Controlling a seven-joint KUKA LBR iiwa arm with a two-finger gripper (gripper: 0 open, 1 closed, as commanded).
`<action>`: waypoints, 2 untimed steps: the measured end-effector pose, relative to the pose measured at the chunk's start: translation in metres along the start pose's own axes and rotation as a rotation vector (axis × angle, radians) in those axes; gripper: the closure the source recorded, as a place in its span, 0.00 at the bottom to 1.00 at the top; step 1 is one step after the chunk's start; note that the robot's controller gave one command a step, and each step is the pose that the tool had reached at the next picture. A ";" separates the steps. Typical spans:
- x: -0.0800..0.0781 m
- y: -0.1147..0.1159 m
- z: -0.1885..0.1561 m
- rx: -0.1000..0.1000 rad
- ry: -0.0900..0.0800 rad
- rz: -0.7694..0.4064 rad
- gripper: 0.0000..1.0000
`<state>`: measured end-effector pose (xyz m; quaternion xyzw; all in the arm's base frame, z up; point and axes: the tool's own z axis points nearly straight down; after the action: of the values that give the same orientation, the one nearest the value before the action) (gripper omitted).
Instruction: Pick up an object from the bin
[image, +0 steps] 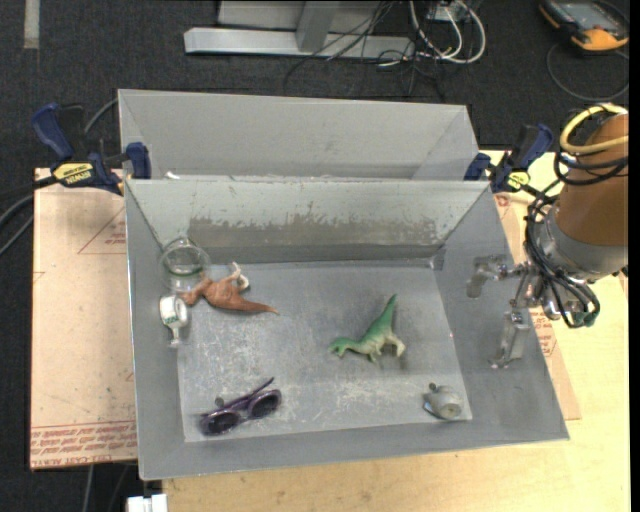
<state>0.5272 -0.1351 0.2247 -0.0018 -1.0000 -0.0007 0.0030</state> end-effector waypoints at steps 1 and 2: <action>-0.002 0.001 -0.004 0.001 -0.007 -0.004 0.00; -0.084 0.054 0.040 0.001 -0.007 -0.140 0.00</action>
Offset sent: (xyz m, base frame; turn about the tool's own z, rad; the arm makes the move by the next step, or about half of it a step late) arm 0.0878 0.0568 -0.0456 -0.1513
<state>0.6109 -0.0818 0.1843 0.0683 -0.9977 -0.0005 -0.0007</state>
